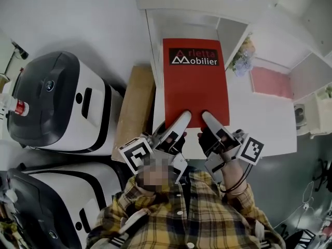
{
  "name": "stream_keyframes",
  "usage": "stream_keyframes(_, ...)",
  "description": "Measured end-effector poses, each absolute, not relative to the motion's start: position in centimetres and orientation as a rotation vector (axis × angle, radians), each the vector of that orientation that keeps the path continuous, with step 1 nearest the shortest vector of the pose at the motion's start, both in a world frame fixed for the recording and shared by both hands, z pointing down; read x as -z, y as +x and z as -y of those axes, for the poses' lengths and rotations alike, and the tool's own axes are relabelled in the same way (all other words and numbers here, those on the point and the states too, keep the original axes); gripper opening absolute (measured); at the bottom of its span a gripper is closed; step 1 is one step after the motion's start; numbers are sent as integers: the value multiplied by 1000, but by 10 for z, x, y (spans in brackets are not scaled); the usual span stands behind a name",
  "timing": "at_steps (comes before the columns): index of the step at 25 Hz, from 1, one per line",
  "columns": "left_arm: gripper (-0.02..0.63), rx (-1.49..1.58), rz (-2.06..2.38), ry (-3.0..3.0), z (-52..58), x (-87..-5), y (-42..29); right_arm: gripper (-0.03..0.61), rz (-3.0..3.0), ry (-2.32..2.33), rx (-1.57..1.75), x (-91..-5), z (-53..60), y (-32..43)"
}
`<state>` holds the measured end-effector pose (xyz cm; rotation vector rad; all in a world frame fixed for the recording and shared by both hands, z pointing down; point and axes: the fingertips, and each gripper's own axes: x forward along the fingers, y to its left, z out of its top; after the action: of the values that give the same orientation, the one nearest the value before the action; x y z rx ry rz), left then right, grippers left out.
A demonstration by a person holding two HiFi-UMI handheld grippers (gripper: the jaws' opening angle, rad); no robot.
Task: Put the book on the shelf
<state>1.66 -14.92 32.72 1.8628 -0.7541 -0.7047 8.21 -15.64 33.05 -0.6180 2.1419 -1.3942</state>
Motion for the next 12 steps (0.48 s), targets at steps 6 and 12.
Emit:
stream_keyframes(6,216,701,770,1849,161,-330,20,204,-2140,-612,1408,-333,169,86)
stream_keyframes(12,216,684,745,1840,172,-339,20,204,-2108,-655,1409,-342,177,88)
